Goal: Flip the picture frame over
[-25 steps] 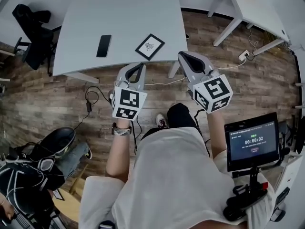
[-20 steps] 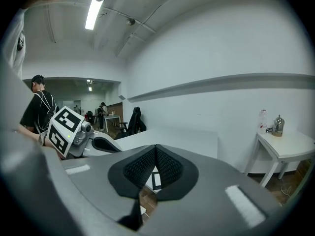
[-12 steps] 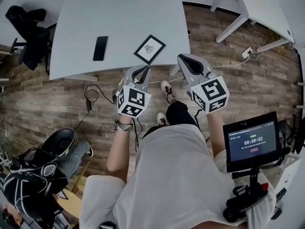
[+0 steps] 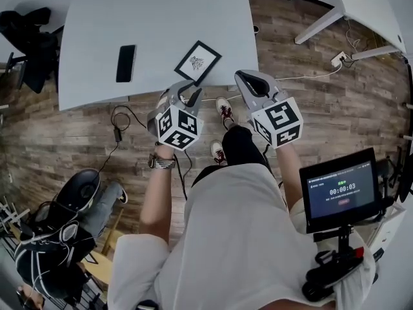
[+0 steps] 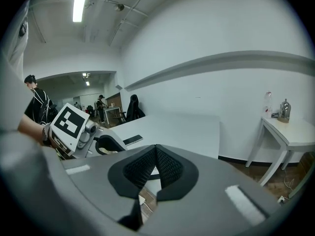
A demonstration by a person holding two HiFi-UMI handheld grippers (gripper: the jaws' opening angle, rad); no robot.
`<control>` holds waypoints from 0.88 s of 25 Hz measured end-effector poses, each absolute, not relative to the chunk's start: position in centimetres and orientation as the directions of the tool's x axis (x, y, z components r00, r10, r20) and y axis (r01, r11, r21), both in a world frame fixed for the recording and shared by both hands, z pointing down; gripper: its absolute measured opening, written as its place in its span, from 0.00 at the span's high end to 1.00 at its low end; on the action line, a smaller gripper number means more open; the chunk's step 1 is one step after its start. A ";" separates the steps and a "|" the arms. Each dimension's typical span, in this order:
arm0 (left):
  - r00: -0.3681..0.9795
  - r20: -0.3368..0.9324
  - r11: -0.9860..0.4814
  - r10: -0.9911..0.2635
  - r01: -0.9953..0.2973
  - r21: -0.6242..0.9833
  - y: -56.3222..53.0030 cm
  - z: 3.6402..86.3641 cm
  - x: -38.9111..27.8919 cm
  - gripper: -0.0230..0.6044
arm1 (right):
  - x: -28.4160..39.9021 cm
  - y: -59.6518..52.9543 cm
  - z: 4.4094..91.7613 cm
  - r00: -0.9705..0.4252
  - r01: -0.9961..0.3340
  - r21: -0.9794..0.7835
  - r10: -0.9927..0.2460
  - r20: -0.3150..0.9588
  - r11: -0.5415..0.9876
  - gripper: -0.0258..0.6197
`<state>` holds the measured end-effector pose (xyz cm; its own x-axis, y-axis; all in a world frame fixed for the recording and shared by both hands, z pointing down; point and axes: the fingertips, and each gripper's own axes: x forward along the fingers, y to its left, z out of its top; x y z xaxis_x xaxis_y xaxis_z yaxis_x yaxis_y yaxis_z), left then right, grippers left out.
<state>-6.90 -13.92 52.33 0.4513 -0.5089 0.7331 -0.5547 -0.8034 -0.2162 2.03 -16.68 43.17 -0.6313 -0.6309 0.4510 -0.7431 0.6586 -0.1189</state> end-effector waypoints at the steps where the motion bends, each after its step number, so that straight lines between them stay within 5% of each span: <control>1: 0.447 0.746 -0.812 -0.494 -0.544 -0.212 -14.6 53.7 -6.7 0.80 | 2.3 -17.5 44.3 -0.628 -0.746 -0.125 -0.627 0.461 0.654 0.96; 22: 0.295 0.882 -0.897 -0.368 -0.363 -0.252 -12.4 61.7 -7.8 0.75 | 1.9 -15.2 49.1 -0.624 -0.738 -0.183 -0.555 0.550 0.649 0.96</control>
